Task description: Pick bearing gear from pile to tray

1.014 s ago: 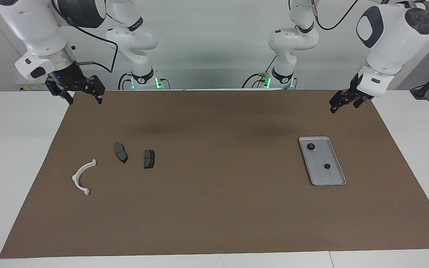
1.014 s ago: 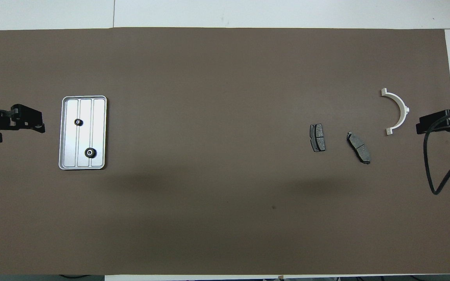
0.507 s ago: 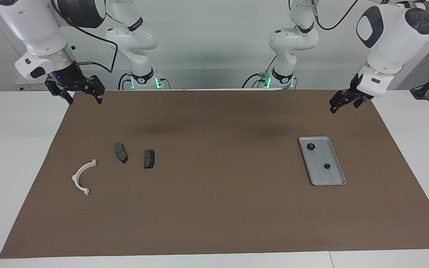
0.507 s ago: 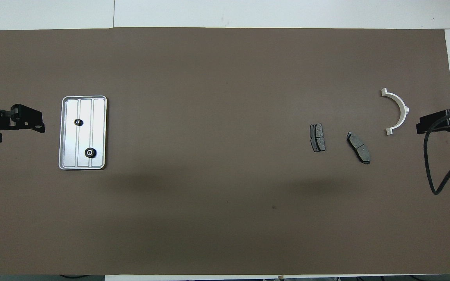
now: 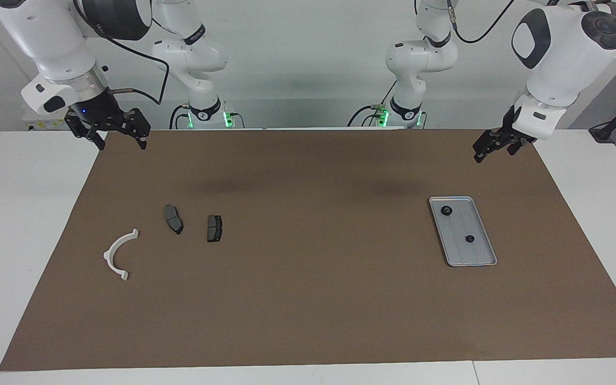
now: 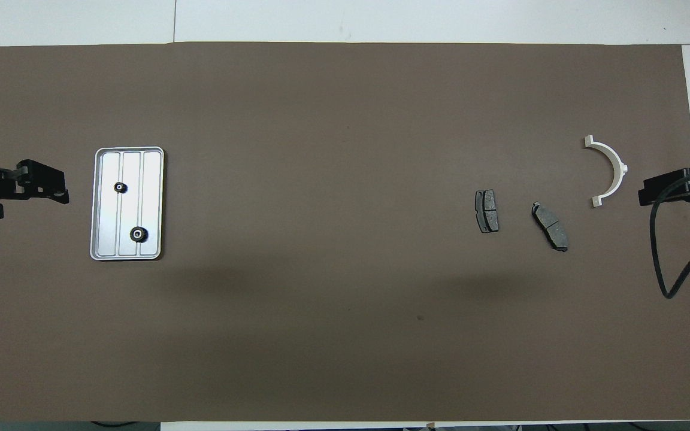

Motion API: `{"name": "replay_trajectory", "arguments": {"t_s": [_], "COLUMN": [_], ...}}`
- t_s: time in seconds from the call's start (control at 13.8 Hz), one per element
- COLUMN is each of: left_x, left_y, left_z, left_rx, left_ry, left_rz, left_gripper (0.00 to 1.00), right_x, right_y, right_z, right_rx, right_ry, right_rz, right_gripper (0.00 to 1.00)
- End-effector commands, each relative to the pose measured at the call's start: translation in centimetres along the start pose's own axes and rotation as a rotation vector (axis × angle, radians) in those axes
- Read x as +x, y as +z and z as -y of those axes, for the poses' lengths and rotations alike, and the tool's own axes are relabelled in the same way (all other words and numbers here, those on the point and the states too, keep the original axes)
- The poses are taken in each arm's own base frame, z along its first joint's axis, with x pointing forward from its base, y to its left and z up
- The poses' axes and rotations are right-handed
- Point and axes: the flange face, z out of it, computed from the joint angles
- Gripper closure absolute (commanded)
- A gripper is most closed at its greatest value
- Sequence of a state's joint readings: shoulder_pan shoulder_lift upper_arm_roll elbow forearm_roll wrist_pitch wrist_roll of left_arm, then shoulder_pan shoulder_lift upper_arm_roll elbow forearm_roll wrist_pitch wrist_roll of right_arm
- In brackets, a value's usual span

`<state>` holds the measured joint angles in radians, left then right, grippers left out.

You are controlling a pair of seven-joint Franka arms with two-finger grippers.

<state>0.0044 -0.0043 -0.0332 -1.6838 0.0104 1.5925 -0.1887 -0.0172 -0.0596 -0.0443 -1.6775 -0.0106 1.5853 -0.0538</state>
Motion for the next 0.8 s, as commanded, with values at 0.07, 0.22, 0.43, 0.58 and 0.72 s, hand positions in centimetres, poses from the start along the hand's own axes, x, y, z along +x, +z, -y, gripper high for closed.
{"name": "replay_trajectory", "arguments": {"t_s": [0.07, 0.22, 0.43, 0.58, 0.72], "left_x": [-0.6, -0.6, -0.4, -0.3, -0.4], "left_y": [0.0, -0.1, -1.0, -1.3, -1.3], "left_z": [0.5, 0.2, 0.2, 0.0, 0.0], "left_rx": [-0.008, -0.008, -0.010, -0.011, -0.012], "left_ry": [-0.004, 0.000, 0.003, 0.006, 0.005], "left_rz": [-0.003, -0.003, -0.021, -0.027, -0.027], "left_gripper": [0.00, 0.00, 0.00, 0.00, 0.00], "right_x": [-0.6, -0.7, -0.7, -0.6, -0.6], "right_y": [-0.3, -0.3, -0.4, -0.3, -0.5], "right_z": [0.1, -0.4, -0.3, -0.4, -0.2], "right_rx": [0.006, 0.007, 0.007, 0.006, 0.006], "right_ry": [0.023, 0.023, 0.025, 0.028, 0.025], "right_rz": [-0.005, -0.002, -0.004, -0.007, -0.010], "right_gripper": [0.00, 0.00, 0.00, 0.00, 0.00]}}
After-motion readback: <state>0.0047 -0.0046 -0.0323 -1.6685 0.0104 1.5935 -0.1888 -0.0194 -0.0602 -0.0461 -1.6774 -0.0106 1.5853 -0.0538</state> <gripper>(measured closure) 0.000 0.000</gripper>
